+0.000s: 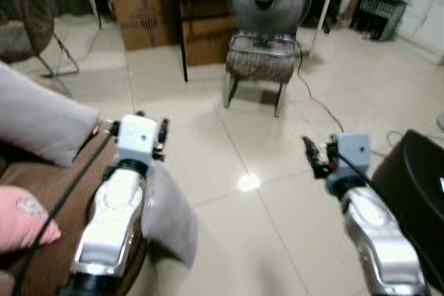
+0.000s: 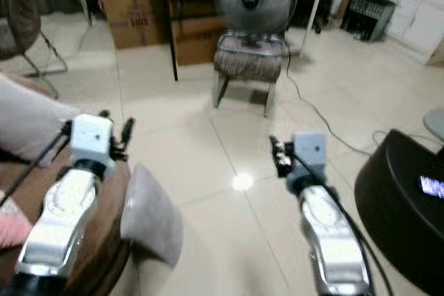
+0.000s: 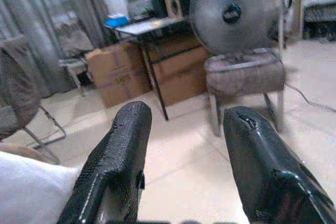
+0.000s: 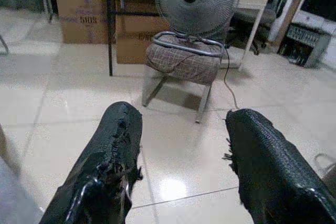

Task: Move the pillow to the sofa from floor

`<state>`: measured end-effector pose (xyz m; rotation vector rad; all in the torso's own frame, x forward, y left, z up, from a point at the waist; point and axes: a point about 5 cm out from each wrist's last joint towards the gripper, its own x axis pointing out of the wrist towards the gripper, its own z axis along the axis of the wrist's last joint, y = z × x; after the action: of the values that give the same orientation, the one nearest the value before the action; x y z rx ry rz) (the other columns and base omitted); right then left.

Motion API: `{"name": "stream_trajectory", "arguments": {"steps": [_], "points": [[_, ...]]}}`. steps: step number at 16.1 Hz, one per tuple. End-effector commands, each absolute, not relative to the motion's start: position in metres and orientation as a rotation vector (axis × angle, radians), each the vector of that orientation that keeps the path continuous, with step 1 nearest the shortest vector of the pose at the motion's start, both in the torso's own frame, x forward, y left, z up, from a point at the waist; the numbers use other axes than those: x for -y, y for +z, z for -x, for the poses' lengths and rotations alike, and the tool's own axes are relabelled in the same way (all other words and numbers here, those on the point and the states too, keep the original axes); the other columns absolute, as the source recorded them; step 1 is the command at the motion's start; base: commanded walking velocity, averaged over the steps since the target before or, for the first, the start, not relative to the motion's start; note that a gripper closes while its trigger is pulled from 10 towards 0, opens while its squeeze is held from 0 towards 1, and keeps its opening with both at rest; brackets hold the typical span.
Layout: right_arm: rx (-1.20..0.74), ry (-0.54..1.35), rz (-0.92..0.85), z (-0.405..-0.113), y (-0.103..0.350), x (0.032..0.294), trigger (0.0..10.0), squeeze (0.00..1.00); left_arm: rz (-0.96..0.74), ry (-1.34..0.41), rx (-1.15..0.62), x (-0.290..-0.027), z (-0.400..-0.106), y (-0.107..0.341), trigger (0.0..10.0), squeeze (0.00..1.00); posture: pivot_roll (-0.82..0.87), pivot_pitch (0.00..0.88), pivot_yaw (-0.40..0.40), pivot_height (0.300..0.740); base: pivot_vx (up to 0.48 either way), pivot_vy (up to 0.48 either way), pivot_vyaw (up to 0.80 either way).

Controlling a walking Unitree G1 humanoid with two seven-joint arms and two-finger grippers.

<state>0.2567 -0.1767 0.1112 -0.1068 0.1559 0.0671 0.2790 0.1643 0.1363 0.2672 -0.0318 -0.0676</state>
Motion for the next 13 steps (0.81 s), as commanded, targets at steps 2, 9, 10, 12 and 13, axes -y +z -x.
{"name": "stream_trajectory", "arguments": {"steps": [2,9,10,12,13], "points": [[-0.138,0.135,0.104,-0.2601,0.1143,0.1617,10.0,0.00,-0.292,-0.025,0.028,-0.1771,-0.2778,0.1372,10.0,0.07,0.01,0.000,-0.021,0.740,0.352,0.000,0.80],[-0.138,0.066,0.077,-0.2598,0.1109,0.1706,10.0,0.00,-0.291,-0.049,0.022,-0.1737,-0.2795,0.1365,10.0,0.07,0.01,0.000,-0.010,0.740,0.348,0.000,0.23],[-0.138,0.066,0.075,-0.2598,0.1107,0.1706,10.0,0.00,-0.291,-0.050,0.022,-0.1738,-0.2797,0.1364,10.0,0.07,0.01,0.000,-0.008,0.740,0.341,0.000,0.00],[-0.136,0.071,0.067,-0.2590,0.1104,0.1696,10.0,0.00,-0.291,-0.053,0.019,-0.1735,-0.2798,0.1360,10.0,0.07,0.01,0.000,-0.008,0.740,0.339,0.000,0.00],[-0.134,0.074,0.063,-0.2586,0.1104,0.1690,10.0,0.00,-0.292,-0.055,0.018,-0.1732,-0.2797,0.1356,10.0,0.07,0.01,0.000,-0.009,0.740,0.330,0.000,0.00]]}}
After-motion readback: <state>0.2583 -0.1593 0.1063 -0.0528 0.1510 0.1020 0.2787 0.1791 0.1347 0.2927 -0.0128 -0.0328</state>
